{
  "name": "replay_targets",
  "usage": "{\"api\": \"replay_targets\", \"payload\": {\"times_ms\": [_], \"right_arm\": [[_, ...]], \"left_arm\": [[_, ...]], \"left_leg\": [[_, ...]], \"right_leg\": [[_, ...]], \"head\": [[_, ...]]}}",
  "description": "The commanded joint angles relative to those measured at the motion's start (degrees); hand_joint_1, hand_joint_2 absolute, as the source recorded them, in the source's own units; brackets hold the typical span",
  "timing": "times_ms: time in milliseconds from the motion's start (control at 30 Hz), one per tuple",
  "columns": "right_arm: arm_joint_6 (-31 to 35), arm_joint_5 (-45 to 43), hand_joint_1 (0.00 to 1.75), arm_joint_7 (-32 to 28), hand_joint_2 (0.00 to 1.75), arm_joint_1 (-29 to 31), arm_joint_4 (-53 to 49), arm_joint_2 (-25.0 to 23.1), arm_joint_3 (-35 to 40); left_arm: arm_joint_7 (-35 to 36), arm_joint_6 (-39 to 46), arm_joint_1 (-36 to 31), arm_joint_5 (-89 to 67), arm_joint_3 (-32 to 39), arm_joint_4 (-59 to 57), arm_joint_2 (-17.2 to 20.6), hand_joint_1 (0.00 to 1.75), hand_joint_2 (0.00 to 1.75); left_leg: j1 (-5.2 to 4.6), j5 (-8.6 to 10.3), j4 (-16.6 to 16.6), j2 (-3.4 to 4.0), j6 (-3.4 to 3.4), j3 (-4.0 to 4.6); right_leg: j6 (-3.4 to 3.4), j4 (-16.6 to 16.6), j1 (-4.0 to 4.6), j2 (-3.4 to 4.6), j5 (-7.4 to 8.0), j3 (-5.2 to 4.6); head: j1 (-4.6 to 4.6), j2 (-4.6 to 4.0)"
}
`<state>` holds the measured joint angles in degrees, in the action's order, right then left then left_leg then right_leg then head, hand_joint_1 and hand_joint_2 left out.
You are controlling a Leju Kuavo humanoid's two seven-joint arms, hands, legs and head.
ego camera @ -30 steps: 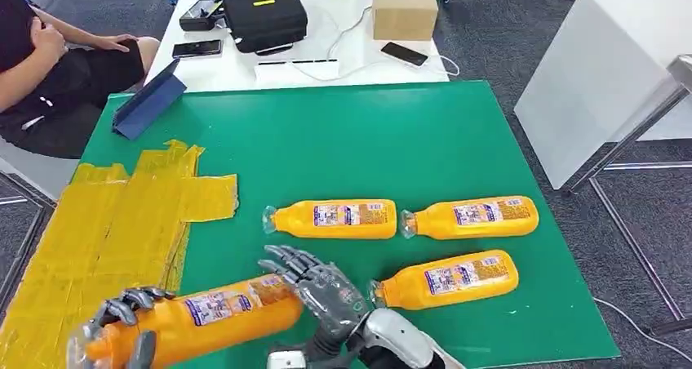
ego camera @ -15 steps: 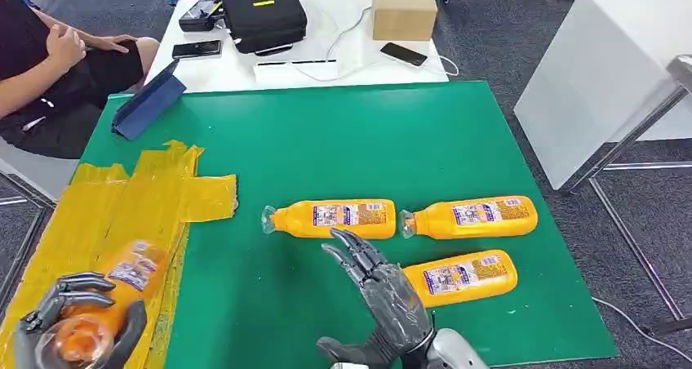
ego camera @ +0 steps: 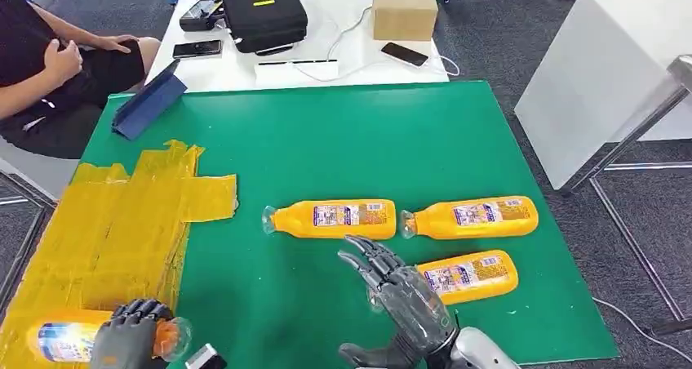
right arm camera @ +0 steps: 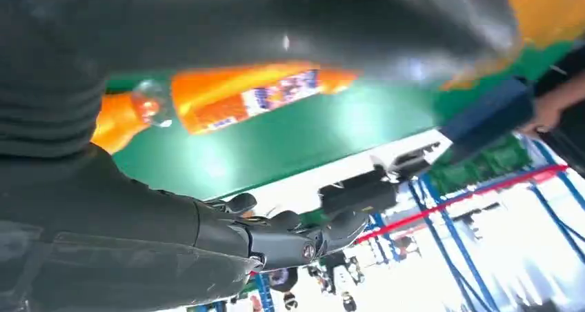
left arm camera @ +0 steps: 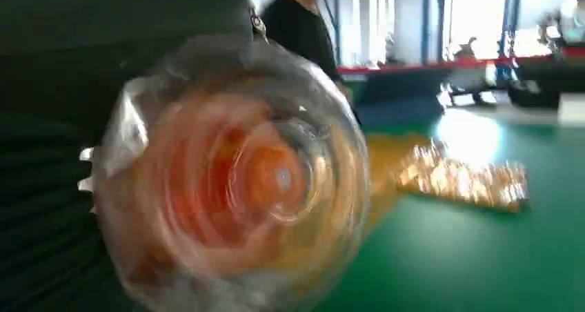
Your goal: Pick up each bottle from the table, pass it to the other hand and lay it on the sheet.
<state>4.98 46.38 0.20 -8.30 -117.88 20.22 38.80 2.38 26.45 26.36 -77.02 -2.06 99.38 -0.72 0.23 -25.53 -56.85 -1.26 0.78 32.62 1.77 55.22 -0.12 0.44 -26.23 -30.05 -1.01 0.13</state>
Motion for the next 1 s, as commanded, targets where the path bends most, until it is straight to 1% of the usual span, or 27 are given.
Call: {"api": "replay_targets", "payload": {"times_ms": [33, 67, 100, 167, 200, 233, 267, 300, 333, 400, 433, 500, 533, 567, 600, 633, 667, 700, 767, 800, 867, 900, 933, 967, 1000], "right_arm": [[-1.0, 0.3, 0.0, 0.9, 1.75, -1.9, -1.2, 7.9, -3.3], [-0.9, 0.3, 0.0, 0.9, 1.75, -2.0, -1.3, 8.2, -3.4], [-0.8, 0.4, 0.0, 1.2, 1.75, -2.8, -1.8, 9.1, -4.0], [-0.5, 0.8, 0.0, 1.7, 1.75, -3.8, -2.4, 11.0, -4.8], [-0.2, 1.1, 0.0, 2.2, 1.75, -4.4, -2.6, 11.7, -5.3], [0.1, 1.5, 0.0, 2.8, 1.75, -5.3, -3.1, 13.1, -5.9], [0.2, 1.5, 0.0, 2.7, 1.75, -5.7, -3.3, 13.6, -6.1], [0.5, 1.6, 0.0, 2.9, 1.75, -6.2, -3.5, 14.1, -6.5], [1.1, 2.2, 0.0, 3.5, 1.75, -7.0, -4.0, 15.2, -7.2], [2.1, 2.7, 0.0, 4.2, 1.75, -8.5, -4.8, 16.6, -8.2], [2.5, 3.0, 0.0, 4.8, 1.75, -9.1, -5.1, 17.3, -8.6], [3.1, 3.7, 0.0, 5.8, 1.75, -10.5, -5.8, 18.5, -9.2], [3.4, 4.2, 0.0, 6.7, 1.75, -11.1, -6.1, 19.3, -9.4], [3.6, 4.9, 0.0, 7.9, 1.75, -12.3, -6.7, 20.4, -9.6], [4.1, 5.0, 0.0, 8.2, 1.75, -12.8, -6.9, 20.9, -9.7], [4.2, 5.3, 0.0, 9.0, 1.75, -13.1, -7.0, 21.2, -9.8], [4.5, 5.7, 0.0, 10.6, 1.75, -14.1, -7.2, 21.8, -9.9], [4.8, 5.7, 0.0, 10.7, 1.75, -14.2, -7.2, 21.9, -9.8], [4.6, 6.7, 0.0, 14.4, 1.75, -15.3, -7.5, 22.6, -9.1], [4.9, 6.8, 0.0, 14.6, 1.75, -15.4, -7.5, 22.7, -8.9], [4.7, 6.3, 0.0, 17.4, 1.75, -15.3, -6.6, 23.0, -8.8], [4.8, 6.2, 0.0, 17.4, 1.75, -15.1, -6.2, 23.0, -8.9], [4.7, 2.9, 0.0, 18.2, 1.75, -15.2, -5.0, 22.9, -10.1], [4.5, 1.9, 0.0, 18.4, 1.75, -15.2, -4.1, 22.7, -11.2], [4.5, 1.5, 0.0, 18.1, 1.75, -15.0, -3.6, 22.7, -11.6]], "left_arm": [[3.4, -4.1, -2.6, 2.6, -8.6, -13.6, 7.2, 0.75, 1.75], [3.5, -4.1, -2.6, 2.6, -8.8, -13.7, 7.0, 0.75, 1.75], [3.2, -4.6, -3.1, 4.5, -9.6, -14.4, 7.4, 0.0, 1.75], [1.6, -3.8, -3.3, 7.8, -10.9, -14.8, 8.4, 0.0, 1.75], [0.1, -3.3, -3.3, 10.7, -11.3, -14.8, 8.6, 0.0, 1.75], [-2.5, -2.1, -3.3, 14.6, -11.9, -14.4, 8.9, 0.0, 1.75], [-2.6, -1.9, -3.3, 14.7, -11.9, -14.4, 8.9, 0.0, 1.75], [-3.9, -1.8, -3.3, 16.5, -12.3, -14.0, 9.1, 0.0, 0.0], [-7.0, -0.6, -3.0, 20.8, -12.5, -13.1, 9.4, 0.0, 0.0], [-10.7, 0.2, -2.6, 25.2, -12.2, -11.4, 8.9, 0.0, 0.0], [-14.1, 1.3, -2.4, 27.9, -12.0, -10.5, 8.7, 0.0, 0.0], [-17.5, 2.0, -2.1, 30.9, -11.1, -8.9, 7.8, 0.0, 0.0], [-20.4, 1.5, -1.9, 34.7, -10.5, -7.8, 6.9, 0.0, 0.0], [-24.6, 0.4, -1.7, 39.7, -9.5, -6.0, 5.8, 0.0, 0.0], [-25.0, -0.3, -1.6, 40.2, -8.9, -5.1, 5.3, 0.0, 0.0], [-27.5, -1.5, -1.4, 43.1, -8.0, -4.1, 4.2, 0.0, 0.0], [-32.0, -5.0, -1.1, 50.0, -5.4, -1.5, 1.8, 0.0, 0.0], [-31.9, -5.7, -1.1, 49.7, -5.0, -1.0, 1.4, 0.0, 0.0], [-35.9, -16.8, -0.7, 61.4, 0.8, 4.0, -3.8, 0.0, 0.0], [-35.5, -17.6, -0.7, 61.1, 1.3, 4.6, -4.2, 0.0, 0.0], [-36.4, -28.0, -0.4, 72.4, 6.0, 8.8, -8.3, 0.0, 0.0], [-35.9, -28.8, -0.2, 72.5, 6.6, 9.7, -8.8, 0.0, 0.0], [-34.7, -34.0, 0.0, 79.0, 9.0, 12.1, -10.9, 0.0, 0.0], [-33.7, -37.2, 0.1, 82.0, 10.6, 13.7, -12.2, 0.0, 0.0], [-33.3, -37.8, 0.3, 82.2, 11.0, 14.5, -12.5, 0.0, 0.0]], "left_leg": [[-0.03, -0.03, 0.1, 0.14, -0.01, -0.24], [-0.07, -0.01, 0.1, 0.08, -0.01, -0.19], [-0.05, -0.02, 0.1, 0.08, -0.02, -0.22], [-0.05, -0.02, 0.1, 0.01, -0.01, -0.2], [-0.05, -0.01, 0.1, -0.01, 0.0, -0.14], [-0.05, -0.04, 0.1, -0.03, 0.0, -0.25], [-0.06, -0.02, 0.1, -0.09, 0.01, -0.2], [-0.04, -0.05, 0.1, -0.09, 0.0, -0.26], [-0.05, -0.05, 0.1, -0.13, 0.01, -0.26], [-0.04, -0.07, 0.0, -0.08, 0.02, -0.21], [-0.04, -0.07, 0.0, -0.06, 0.02, -0.18], [-0.04, -0.07, 0.0, -0.07, 0.02, -0.15], [0.0, -0.12, 0.0, -0.02, 0.01, -0.21], [-0.04, -0.07, 0.0, -0.07, 0.01, -0.13], [-0.02, -0.13, -0.1, -0.08, 0.01, -0.12], [-0.07, -0.08, -0.1, -0.1, 0.01, -0.09], [-0.06, -0.06, -0.1, -0.1, 0.01, -0.05], [-0.03, -0.11, -0.1, -0.08, 0.01, -0.08], [-0.03, -0.13, -0.1, -0.08, 0.02, -0.07], [-0.01, -0.08, -0.1, -0.08, 0.02, 0.02], [-0.04, -0.11, -0.1, 0.0, 0.03, -0.07], [-0.03, -0.06, -0.1, 0.0, 0.03, 0.02], [0.0, -0.12, -0.1, 0.07, 0.02, -0.05], [-0.01, -0.09, -0.1, 0.05, 0.03, -0.02], [0.01, -0.12, -0.1, 0.12, 0.02, -0.06]], "right_leg": [[0.01, -0.1, -0.02, 0.01, -0.02, 0.23], [0.01, -0.1, -0.05, -0.01, -0.01, 0.16], [0.0, -0.1, -0.05, -0.04, -0.02, 0.22], [0.01, -0.1, -0.05, -0.11, -0.04, 0.2], [0.01, -0.1, -0.04, -0.11, -0.03, 0.13], [0.01, -0.1, -0.04, -0.15, -0.07, 0.25], [0.03, -0.1, -0.06, -0.15, -0.05, 0.16], [0.02, -0.1, -0.03, -0.2, -0.07, 0.27], [0.03, -0.1, -0.05, -0.18, -0.07, 0.26], [0.04, -0.1, -0.04, -0.14, -0.06, 0.28], [0.04, 0.0, -0.04, -0.12, -0.06, 0.23], [0.04, 0.0, -0.04, -0.16, -0.08, 0.21], [0.03, -0.1, 0.0, -0.17, -0.1, 0.3], [0.02, 0.0, -0.04, -0.18, -0.09, 0.19], [0.03, 0.0, -0.02, -0.22, -0.13, 0.21], [0.03, 0.0, -0.08, -0.19, -0.09, 0.14], [0.02, 0.0, -0.07, -0.18, -0.07, 0.09], [0.02, 0.0, -0.03, -0.2, -0.11, 0.16], [0.04, 0.0, -0.03, -0.22, -0.12, 0.16], [0.03, 0.0, -0.02, -0.16, -0.06, 0.07], [0.04, 0.0, -0.03, -0.12, -0.07, 0.14], [0.03, 0.0, -0.03, -0.08, -0.02, 0.03], [0.04, 0.0, 0.0, -0.07, -0.05, 0.12], [0.03, 0.0, 0.0, -0.06, -0.02, 0.08], [0.03, 0.0, 0.02, -0.03, -0.03, 0.13]], "head": [[0.02, 0.0], [0.0, 0.0], [0.0, 0.0], [-0.02, 0.0], [0.02, 0.0], [-0.02, 0.0], [0.02, 0.0], [-0.02, 0.0], [0.0, 0.0], [0.0, 0.0], [0.0, 0.0], [0.02, 0.0], [0.0, 0.0], [0.02, 0.0], [0.0, 0.0], [0.0, 0.0], [0.0, 0.0], [0.0, 0.0], [0.0, 0.0], [0.0, 0.0], [0.0, 0.0], [0.0, 0.0], [0.0, 0.0], [0.0, 0.0], [0.0, 0.0]]}}
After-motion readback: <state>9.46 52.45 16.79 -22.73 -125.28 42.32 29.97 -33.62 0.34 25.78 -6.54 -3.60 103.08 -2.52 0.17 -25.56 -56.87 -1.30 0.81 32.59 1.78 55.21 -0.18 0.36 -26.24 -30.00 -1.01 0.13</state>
